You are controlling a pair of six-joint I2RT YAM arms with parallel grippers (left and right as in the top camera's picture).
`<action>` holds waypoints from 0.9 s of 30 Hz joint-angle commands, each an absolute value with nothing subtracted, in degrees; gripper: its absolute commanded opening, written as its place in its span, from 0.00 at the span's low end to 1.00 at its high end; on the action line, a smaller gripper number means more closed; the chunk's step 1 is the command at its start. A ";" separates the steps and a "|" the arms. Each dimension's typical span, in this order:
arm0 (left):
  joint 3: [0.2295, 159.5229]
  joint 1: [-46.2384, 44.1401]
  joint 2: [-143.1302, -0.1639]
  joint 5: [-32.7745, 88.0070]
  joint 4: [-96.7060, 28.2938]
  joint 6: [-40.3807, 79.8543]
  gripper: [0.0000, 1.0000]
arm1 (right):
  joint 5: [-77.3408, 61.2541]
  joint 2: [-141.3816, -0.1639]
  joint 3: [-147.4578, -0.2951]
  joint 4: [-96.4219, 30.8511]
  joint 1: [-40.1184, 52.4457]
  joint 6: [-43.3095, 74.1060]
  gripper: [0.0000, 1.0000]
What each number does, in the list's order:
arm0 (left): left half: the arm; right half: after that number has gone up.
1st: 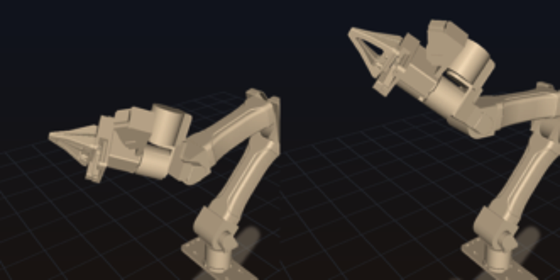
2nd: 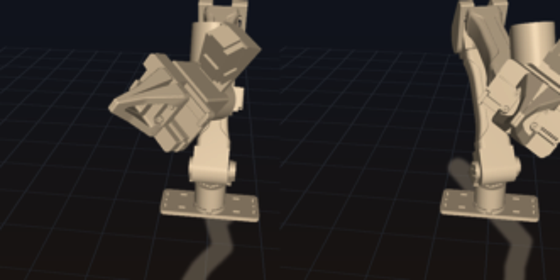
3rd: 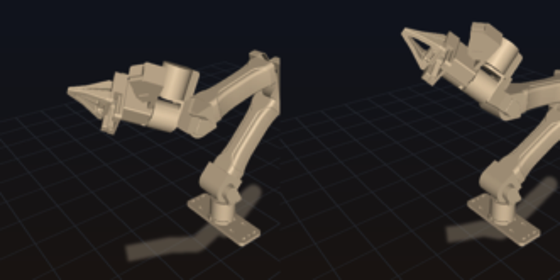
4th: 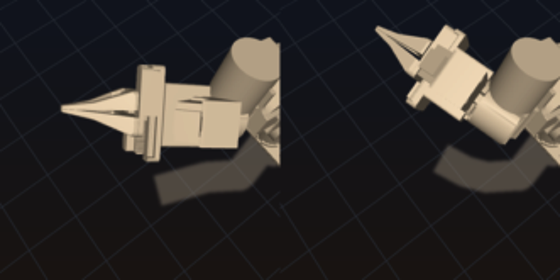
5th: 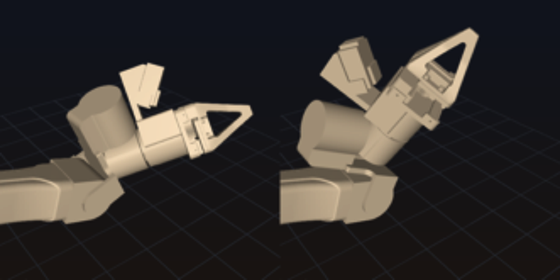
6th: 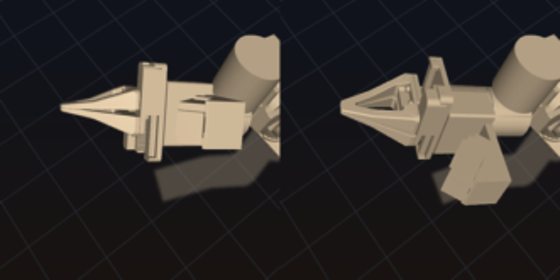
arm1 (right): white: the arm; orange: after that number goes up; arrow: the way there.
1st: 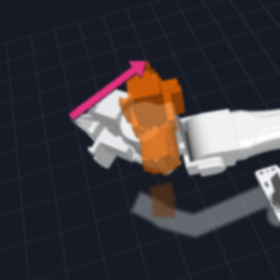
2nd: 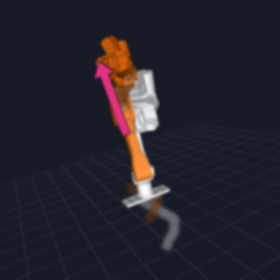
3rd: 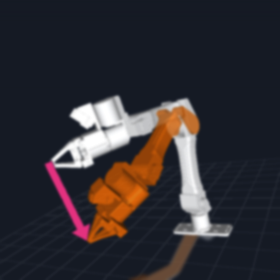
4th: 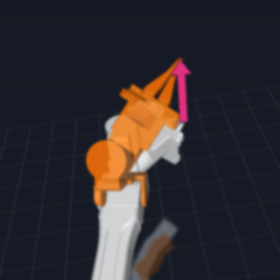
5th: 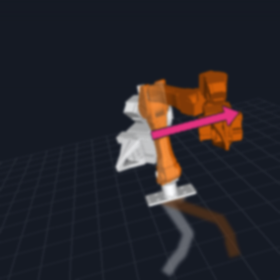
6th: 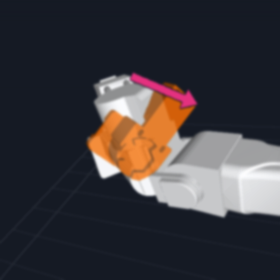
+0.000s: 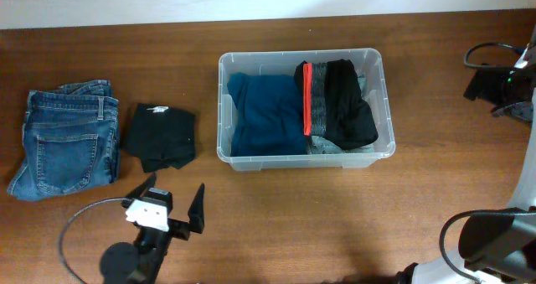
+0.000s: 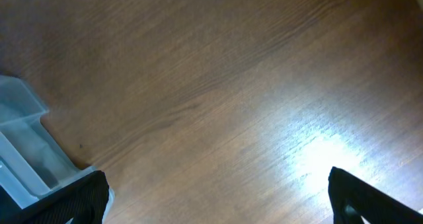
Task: Pack container
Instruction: 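Move the right gripper right away from the container, then lower the left gripper onto the black Nike shirt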
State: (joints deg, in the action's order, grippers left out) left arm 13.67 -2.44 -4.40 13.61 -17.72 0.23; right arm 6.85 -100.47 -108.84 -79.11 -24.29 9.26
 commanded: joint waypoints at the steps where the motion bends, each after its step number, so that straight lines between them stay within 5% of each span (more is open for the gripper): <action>1: 23.16 -2.22 -10.44 13.93 -20.99 0.82 1.00 | 7.57 -100.66 -108.66 -79.11 -24.45 9.96 0.98; 17: 62.74 -2.22 -64.71 11.99 -53.28 -4.84 0.99 | 7.57 -100.66 -108.66 -79.09 -24.45 9.96 0.98; 27: 66.61 -2.22 -75.94 12.62 -53.52 -4.82 0.99 | 7.57 -100.66 -108.66 -79.11 -24.45 9.96 0.98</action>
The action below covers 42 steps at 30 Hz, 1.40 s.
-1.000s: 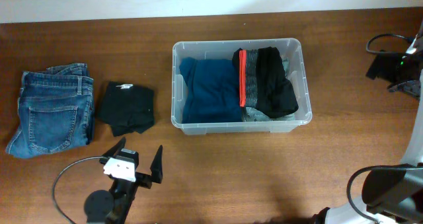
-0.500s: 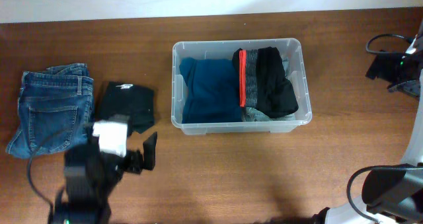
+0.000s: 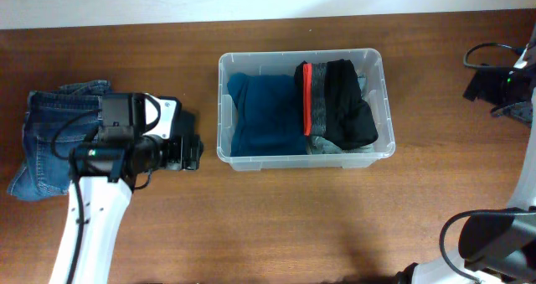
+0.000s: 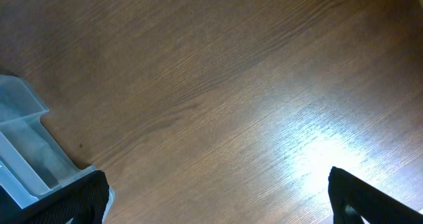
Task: Pack container
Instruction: 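Lower the left gripper onto the black Nike shirt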
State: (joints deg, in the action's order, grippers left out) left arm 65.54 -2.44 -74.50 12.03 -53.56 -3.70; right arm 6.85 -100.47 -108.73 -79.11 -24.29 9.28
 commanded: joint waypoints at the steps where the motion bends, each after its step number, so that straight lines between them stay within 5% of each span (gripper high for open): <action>1: 66.61 -2.22 -75.96 12.64 -53.10 -4.82 0.99 | 7.57 -100.66 -108.66 -79.11 -24.45 9.96 0.98; 14: 70.41 -2.17 -77.28 12.32 -45.54 -1.32 0.99 | 7.57 -100.66 -108.66 -79.11 -24.45 9.96 0.98; 26: 98.08 -2.17 -98.24 1.85 -62.46 -1.08 0.99 | 7.57 -100.66 -108.66 -79.11 -24.45 9.96 0.98; 42: 99.22 3.18 -117.14 0.23 -65.32 -1.13 1.00 | 7.57 -100.66 -108.66 -79.11 -24.45 9.96 0.98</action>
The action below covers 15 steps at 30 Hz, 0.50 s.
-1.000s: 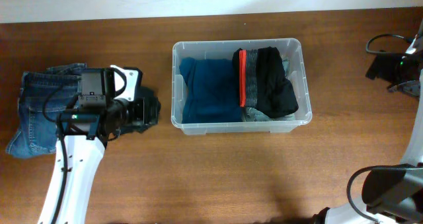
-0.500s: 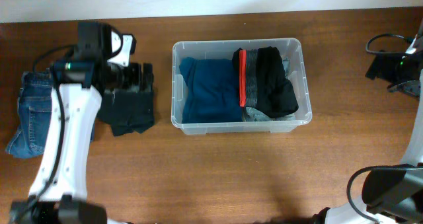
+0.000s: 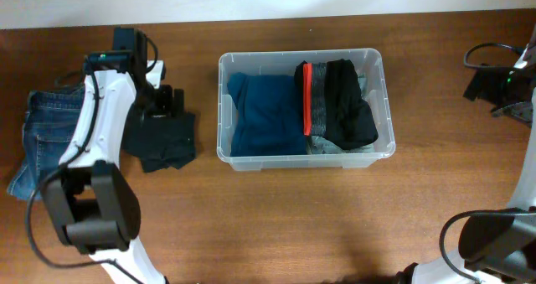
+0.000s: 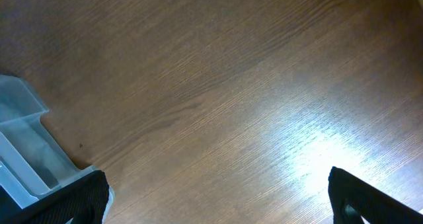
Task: Pack container
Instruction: 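Lower the left gripper onto the black Nike shirt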
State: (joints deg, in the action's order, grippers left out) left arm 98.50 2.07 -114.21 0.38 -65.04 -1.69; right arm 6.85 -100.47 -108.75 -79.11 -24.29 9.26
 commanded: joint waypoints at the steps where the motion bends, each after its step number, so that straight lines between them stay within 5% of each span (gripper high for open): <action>1: 99.20 3.31 -118.06 0.19 -65.30 -1.15 0.99 | 7.57 -100.66 -108.66 -79.11 -24.45 9.96 0.98; 15: 98.85 3.44 -127.74 -0.05 -65.45 -2.70 0.99 | 7.57 -100.66 -108.66 -79.09 -24.45 9.96 0.99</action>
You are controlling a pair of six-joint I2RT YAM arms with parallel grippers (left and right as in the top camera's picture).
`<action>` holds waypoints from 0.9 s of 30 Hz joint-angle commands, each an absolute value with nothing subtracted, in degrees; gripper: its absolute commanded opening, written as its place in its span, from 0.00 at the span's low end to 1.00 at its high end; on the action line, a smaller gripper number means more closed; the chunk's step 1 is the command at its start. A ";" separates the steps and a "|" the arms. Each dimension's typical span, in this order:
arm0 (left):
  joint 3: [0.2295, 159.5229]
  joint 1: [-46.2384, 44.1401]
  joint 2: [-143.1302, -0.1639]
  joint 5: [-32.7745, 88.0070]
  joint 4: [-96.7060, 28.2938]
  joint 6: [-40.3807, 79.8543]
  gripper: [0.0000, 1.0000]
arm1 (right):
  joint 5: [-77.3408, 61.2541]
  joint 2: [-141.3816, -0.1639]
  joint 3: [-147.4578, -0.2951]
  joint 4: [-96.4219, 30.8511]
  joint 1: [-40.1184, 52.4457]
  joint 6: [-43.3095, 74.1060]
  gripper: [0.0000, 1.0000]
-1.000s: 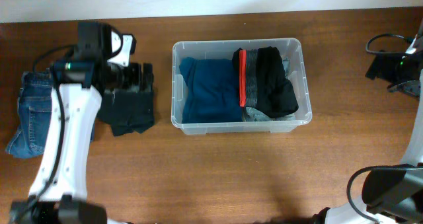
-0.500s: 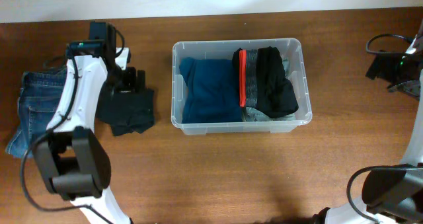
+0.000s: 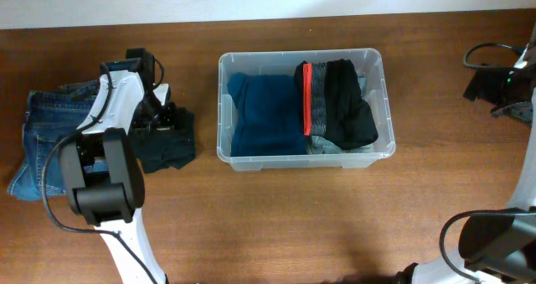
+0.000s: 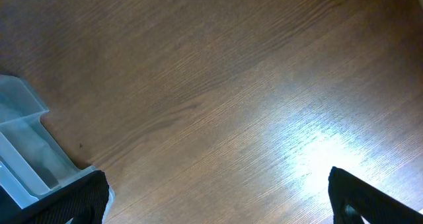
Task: Pack container
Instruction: 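Lower the left gripper onto the black Nike shirt, then grasp the black Nike shirt with the left gripper and lift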
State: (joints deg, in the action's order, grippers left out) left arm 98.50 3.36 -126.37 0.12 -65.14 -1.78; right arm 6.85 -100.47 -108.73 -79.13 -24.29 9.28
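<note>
A clear plastic container [image 3: 381, 108] stands mid-table holding a folded blue garment [image 3: 266, 115] and a black garment with a red band [image 3: 339, 104] over grey cloth. A folded black garment [image 3: 167, 148] lies left of it, with folded jeans [image 3: 59, 146] further left. My left gripper [image 3: 166, 116] is down at the black garment's far edge, fingers apart, dark against the dark cloth. My right gripper [image 4: 218, 201] hangs open over bare wood, with the container's corner [image 4: 23, 151] at its left.
The left arm [image 3: 109, 150] reaches from the front edge across the jeans and black garment. The right arm's base and cables [image 3: 498, 79] sit at the table's far right. A pale wall runs along the table's back edge.
My left gripper has shifted a little toward me, from just beyond the black garment's far edge onto that edge. The arm has swung slightly right. The right gripper has not moved.
My left gripper was first open near the table's front edge, below the black garment. Then it was over the gap between jeans and black garment, then beyond the garment's far edge, and now on that edge. The right gripper stayed open over bare wood throughout.
</note>
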 commanded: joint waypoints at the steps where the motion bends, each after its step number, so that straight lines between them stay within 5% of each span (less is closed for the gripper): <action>1: 98.61 3.44 -127.76 -0.05 -65.43 -2.68 0.99 | 7.57 -100.66 -108.66 -79.11 -24.45 9.96 0.99; 27: 91.02 3.42 -130.19 -0.03 -58.15 -2.66 0.94 | 7.57 -100.66 -108.66 -79.11 -24.45 9.96 0.98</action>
